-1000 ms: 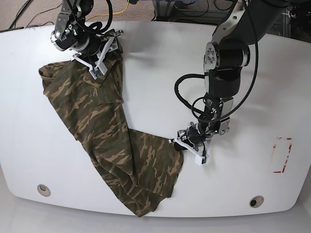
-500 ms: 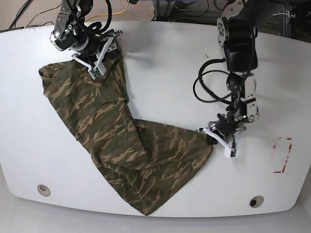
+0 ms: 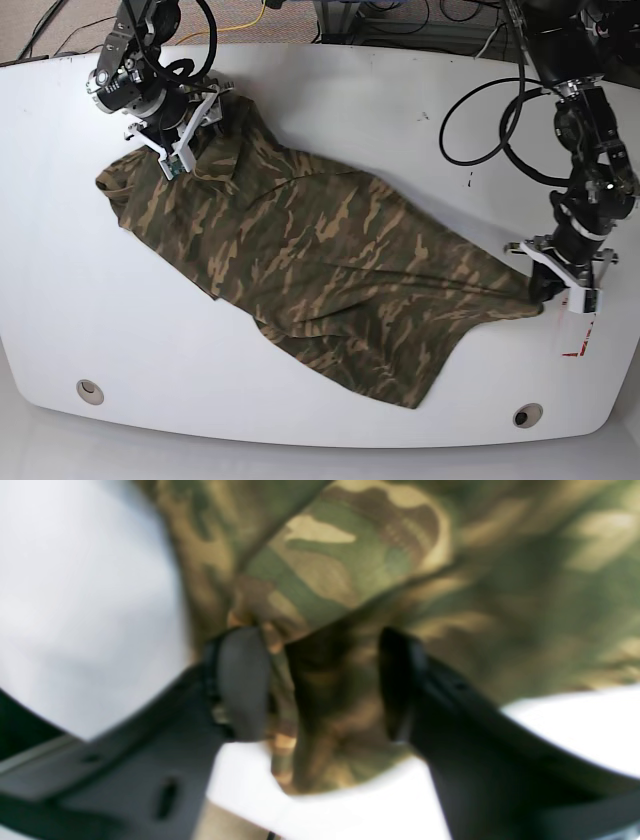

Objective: Layout the t-shirt on the table in an organized manner, then fold the t-shirt properly
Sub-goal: 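Pull the grasped fabric with the left gripper, spreading the shirt out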

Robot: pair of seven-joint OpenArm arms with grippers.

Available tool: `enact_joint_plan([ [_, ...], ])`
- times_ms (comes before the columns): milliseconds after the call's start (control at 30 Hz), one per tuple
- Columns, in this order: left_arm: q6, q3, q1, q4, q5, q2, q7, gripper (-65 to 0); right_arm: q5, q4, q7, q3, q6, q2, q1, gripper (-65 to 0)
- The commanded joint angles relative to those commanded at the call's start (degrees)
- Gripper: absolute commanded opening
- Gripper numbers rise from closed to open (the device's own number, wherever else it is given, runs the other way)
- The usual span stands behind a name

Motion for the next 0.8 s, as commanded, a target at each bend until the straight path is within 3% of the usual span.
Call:
enact_joint_plan([
  [100, 0.00, -2.90, 0.79, 0.53, -2.29, -1.41, 1.14, -64.9, 0.09, 0.00, -0.09, -0.18, 0.00, 0.62, 0.26, -51.4],
  [167, 0.00, -3.25, 1.14, 0.53, -3.08, -2.11, 1.14, -64.9, 0.09, 0.00, -0.09, -0.35, 0.00, 1.05, 0.26, -50.4],
  [433, 0.00, -3.43, 2.55, 0.53, -4.22, -3.08, 1.14, -64.9, 1.14, -0.09, -2.55, -0.35, 0.00, 0.44, -1.41, -30.0],
  [567, 0.00, -3.43, 3.25, 0.53, -4.22, -3.08, 1.14, -64.9, 7.56, -0.09, -2.90, -0.26, 0.00, -0.09, -3.08, -23.8],
  [800, 0.00, -3.25, 3.78, 0.44, -4.22, -2.81, 1.14, -64.9, 20.57, -0.09, -4.75, -0.44, 0.00, -0.09, -4.75, -20.1],
])
